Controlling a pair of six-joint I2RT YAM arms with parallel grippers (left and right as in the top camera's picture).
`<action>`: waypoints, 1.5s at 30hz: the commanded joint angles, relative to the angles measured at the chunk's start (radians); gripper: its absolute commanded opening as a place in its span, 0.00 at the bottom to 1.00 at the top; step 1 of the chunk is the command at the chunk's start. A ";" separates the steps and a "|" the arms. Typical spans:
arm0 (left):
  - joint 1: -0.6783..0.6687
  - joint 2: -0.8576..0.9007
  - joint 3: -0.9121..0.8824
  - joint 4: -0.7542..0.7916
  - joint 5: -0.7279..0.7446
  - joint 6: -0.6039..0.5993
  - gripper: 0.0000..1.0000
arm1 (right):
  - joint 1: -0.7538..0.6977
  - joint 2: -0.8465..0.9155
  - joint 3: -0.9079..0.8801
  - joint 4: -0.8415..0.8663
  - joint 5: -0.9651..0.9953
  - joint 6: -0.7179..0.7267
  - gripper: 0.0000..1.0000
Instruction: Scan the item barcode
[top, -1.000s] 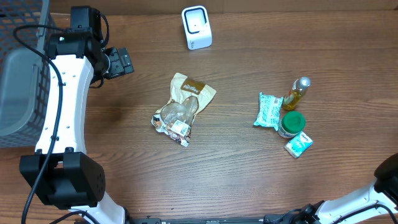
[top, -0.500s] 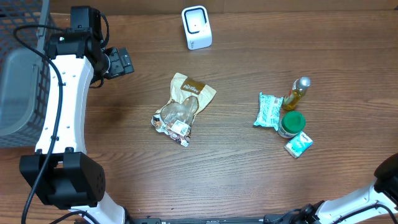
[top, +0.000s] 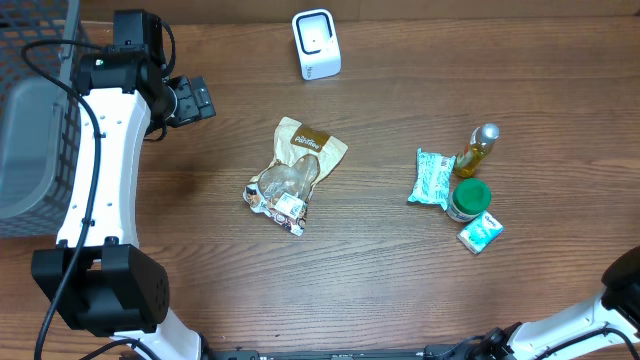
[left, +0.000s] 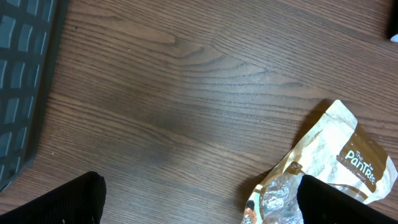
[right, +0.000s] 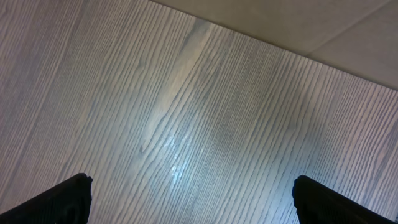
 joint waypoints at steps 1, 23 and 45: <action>-0.003 0.003 -0.001 -0.002 -0.009 0.000 1.00 | 0.000 -0.014 0.010 0.003 0.007 0.000 1.00; -0.003 0.003 -0.001 -0.002 -0.009 0.000 1.00 | 0.000 -0.014 0.010 0.026 -0.178 0.045 1.00; -0.003 0.003 -0.001 -0.002 -0.009 0.000 1.00 | 0.477 -0.015 0.006 -0.319 -0.642 -0.079 1.00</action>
